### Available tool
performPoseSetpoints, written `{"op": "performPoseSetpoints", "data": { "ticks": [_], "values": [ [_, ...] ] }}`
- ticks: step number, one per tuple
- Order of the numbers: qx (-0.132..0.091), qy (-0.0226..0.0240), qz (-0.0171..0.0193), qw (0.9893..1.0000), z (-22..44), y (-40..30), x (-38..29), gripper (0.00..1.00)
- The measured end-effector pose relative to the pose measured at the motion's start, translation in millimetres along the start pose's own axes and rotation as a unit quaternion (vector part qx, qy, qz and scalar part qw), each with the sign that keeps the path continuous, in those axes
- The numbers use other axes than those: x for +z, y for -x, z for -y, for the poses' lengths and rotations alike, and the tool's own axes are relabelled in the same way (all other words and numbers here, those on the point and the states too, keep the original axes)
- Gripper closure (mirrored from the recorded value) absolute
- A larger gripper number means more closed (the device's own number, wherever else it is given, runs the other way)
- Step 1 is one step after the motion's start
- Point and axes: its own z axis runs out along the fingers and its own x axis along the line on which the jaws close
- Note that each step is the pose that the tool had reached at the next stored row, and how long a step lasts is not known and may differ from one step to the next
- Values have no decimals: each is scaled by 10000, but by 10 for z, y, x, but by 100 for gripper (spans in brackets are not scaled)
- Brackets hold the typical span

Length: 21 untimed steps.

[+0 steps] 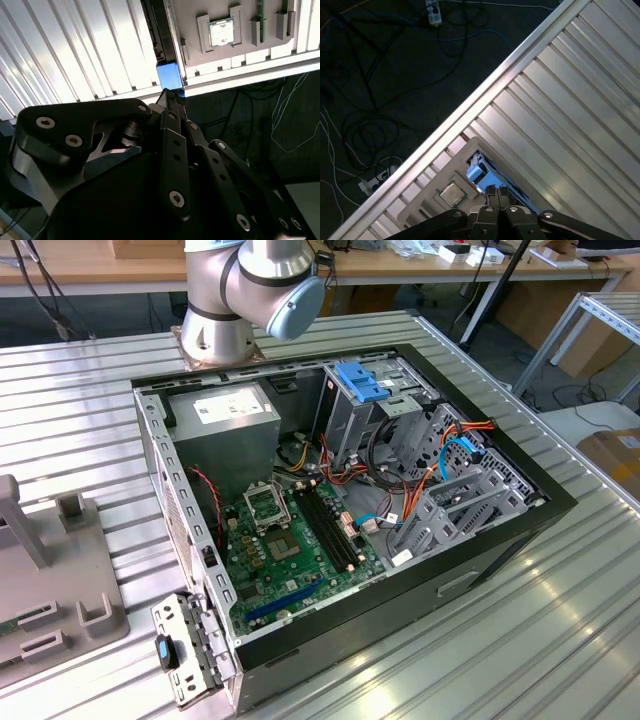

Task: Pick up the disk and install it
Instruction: 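Pick up the disk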

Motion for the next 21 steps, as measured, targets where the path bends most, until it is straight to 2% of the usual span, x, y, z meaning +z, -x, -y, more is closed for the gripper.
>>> {"op": "performPoseSetpoints", "data": {
  "ticks": [4, 7, 8, 10, 13, 14, 15, 21],
  "values": [
    [-397, 9, -18, 9992, 0, 0, 1, 89],
    [-720, 16, -32, 9974, 0, 0, 1, 89],
    [-834, 18, -37, 9965, 0, 0, 1, 89],
    [-1148, 24, -50, 9934, 0, 0, 1, 89],
    [-1586, 33, -68, 9873, 0, 0, 1, 89],
    [-1674, 35, -72, 9859, 1, 0, 1, 89],
    [-1815, 38, -78, 9834, 0, 0, 1, 89],
    [-1844, 39, -80, 9828, 0, 0, 1, 89]
  ]
}}
